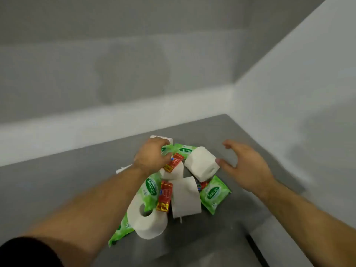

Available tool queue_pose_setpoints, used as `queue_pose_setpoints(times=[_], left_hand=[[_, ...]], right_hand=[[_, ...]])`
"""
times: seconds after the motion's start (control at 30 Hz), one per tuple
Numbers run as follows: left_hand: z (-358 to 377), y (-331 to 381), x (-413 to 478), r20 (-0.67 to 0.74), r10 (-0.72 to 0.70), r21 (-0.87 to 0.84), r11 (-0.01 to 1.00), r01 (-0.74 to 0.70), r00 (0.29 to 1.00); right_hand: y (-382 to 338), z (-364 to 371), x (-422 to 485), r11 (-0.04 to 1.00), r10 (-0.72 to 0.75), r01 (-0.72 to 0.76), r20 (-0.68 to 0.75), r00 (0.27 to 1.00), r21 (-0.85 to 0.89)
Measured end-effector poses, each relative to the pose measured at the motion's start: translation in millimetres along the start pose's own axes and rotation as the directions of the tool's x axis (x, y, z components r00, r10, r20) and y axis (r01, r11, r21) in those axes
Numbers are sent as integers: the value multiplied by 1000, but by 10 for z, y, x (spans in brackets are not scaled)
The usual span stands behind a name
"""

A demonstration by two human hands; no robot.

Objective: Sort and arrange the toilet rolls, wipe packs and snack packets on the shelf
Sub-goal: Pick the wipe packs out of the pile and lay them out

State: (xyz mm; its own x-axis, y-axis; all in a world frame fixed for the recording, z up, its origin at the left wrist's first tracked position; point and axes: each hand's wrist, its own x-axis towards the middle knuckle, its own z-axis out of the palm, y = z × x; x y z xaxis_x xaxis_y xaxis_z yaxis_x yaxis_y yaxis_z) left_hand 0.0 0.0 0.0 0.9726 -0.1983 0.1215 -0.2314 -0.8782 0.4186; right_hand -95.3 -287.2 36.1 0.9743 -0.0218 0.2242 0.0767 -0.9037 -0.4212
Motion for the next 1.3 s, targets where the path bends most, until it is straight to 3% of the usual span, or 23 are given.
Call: queue_pose_setpoints(times=[0.1,0.27,0.5,0.63,0.77,0.9,1.0,1.1,1.2,1.23,1.3], left_hand=[[103,-282,94,30,-103,-3,995,104,994],[223,-683,179,152,-333,-57,937,344,931],[318,-929,317,304,-378,-211,868,449,874],[340,-955,342,238,-375,-326,838,438,896],[361,-858,339,125,-398,-626,679,383,909],[361,-618,394,169,-361,-817,469,336,917],[400,-341,497,216,-256,-882,362,301,942],[434,-5,641,236,-174,-910,307,280,956],[489,267,840,244,-113,-897,351,268,963],[524,323,919,248,-96,-889,373,266,964],[613,357,1081,231,-88,-848,470,245,969]], right_hand=[[-116,303,9,998,22,-24,54,998,51],[-266,663,-4,999,44,-43,140,989,-6],[-430,832,-37,994,112,-110,169,979,-21],[-451,879,-11,994,102,-106,173,980,11],[-448,882,25,991,117,-127,163,980,51],[-363,888,175,961,172,-198,142,975,194],[-229,900,435,838,289,-307,108,951,451],[-68,887,794,578,386,-381,169,907,722],[167,861,1159,208,387,-404,304,871,891],[261,852,1274,139,375,-398,324,869,907],[526,872,1524,138,385,-400,323,864,906]])
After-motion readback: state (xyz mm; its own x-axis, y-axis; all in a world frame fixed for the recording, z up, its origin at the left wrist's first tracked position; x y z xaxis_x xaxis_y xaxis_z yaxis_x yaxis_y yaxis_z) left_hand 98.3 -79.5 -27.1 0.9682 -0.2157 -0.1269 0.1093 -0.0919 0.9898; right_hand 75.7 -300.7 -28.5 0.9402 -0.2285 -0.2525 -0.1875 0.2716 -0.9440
